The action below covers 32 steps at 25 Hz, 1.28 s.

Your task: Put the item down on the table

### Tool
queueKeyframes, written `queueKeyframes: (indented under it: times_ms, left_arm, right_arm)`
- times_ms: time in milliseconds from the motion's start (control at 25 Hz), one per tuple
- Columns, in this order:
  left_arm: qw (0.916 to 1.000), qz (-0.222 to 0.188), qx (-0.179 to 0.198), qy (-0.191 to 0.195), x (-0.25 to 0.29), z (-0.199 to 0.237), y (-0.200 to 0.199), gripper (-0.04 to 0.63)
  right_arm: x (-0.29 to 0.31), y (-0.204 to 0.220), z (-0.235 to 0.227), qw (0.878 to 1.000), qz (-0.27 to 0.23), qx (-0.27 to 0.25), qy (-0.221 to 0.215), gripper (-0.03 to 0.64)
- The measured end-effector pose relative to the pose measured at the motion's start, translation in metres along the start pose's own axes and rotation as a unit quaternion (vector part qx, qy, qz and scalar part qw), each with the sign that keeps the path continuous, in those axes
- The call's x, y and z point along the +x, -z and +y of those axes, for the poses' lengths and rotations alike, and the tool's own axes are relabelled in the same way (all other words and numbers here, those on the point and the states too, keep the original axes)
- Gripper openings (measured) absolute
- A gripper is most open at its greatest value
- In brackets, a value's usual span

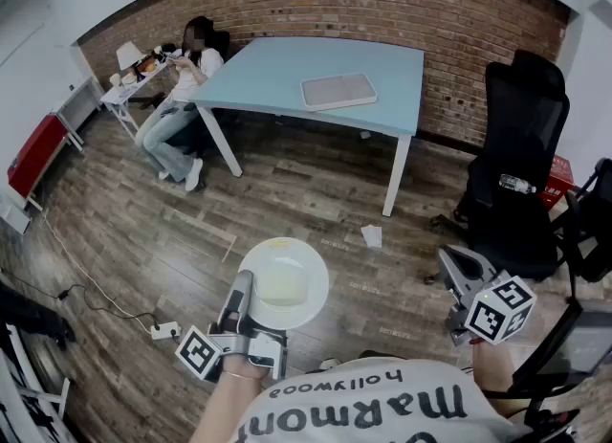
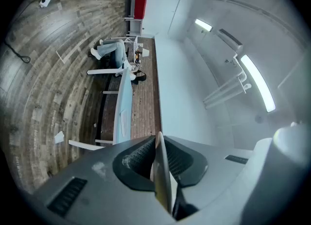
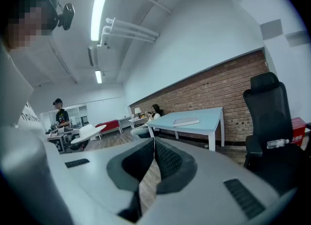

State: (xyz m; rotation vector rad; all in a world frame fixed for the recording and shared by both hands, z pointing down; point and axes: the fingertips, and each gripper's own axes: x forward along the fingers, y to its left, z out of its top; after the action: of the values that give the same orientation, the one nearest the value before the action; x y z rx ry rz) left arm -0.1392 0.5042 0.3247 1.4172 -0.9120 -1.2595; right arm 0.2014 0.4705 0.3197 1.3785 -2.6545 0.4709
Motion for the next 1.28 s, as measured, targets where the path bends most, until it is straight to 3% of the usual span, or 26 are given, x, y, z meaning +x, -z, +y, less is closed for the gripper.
queueKeyframes:
  times_ms: [800,1280]
  left_arm:
    - [0.9999,0.007,-0.01,0.006,0.008,0.006,-0.036,0.032]
    - [0.9999,0.008,-0.006,0.007,0.015,0.021,-0.066,0.031]
  right_arm:
    - [0.032,-0.001,0.02,1.0,-0.002,-0.006,0.008,0.014]
    - [0.058,0.021,0.042,1.0,0.001,-0.011,0.011,0.014]
